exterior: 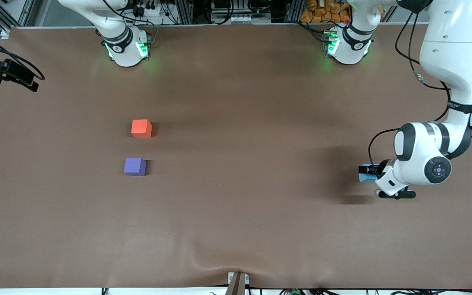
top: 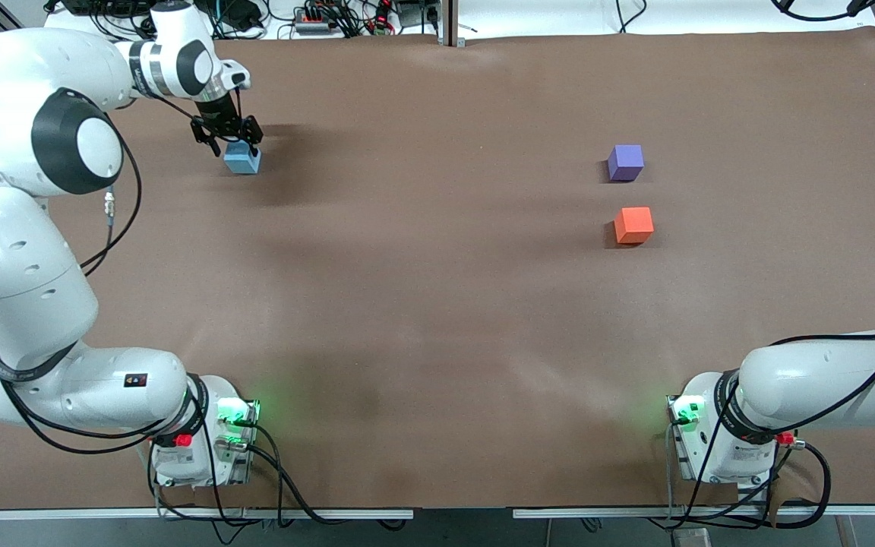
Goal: Place blue block between orange and purple blocks
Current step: 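Reach the left gripper down to the light-blue block, then close the left gripper on the blue block and lift it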
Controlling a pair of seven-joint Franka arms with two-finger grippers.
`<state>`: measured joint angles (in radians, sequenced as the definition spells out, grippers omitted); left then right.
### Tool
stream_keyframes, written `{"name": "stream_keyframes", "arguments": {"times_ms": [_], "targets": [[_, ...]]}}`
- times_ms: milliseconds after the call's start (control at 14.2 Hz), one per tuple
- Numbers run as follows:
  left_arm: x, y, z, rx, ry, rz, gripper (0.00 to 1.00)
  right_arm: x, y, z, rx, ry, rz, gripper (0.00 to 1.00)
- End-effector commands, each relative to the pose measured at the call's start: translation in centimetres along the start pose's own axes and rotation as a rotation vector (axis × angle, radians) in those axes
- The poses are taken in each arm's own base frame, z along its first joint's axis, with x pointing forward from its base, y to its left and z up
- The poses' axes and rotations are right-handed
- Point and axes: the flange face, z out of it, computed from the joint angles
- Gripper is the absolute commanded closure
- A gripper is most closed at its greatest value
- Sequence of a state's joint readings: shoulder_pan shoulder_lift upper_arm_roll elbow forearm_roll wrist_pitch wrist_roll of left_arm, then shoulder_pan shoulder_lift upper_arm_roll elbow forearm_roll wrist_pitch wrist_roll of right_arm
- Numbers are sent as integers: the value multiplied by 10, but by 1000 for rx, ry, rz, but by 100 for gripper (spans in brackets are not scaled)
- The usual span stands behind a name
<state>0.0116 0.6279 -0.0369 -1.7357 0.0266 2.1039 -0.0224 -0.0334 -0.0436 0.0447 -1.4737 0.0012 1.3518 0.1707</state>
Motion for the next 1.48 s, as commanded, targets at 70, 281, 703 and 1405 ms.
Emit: {"name": "stream_keyframes", "arguments": {"times_ms": [70, 281, 703, 1405], "targets": [[7, 4, 7, 21, 26, 6, 19, -3, 5, -2, 3, -3, 19, 0], [13, 5, -5, 23, 56, 29, 70, -3, 6, -2, 4, -4, 21, 0], [5, 55, -63, 27, 132, 54, 72, -3, 3, -1, 5, -5, 14, 0], [-88, 396, -50, -65, 74, -95, 69, -3, 6, -1, 6, -13, 29, 0]]}}
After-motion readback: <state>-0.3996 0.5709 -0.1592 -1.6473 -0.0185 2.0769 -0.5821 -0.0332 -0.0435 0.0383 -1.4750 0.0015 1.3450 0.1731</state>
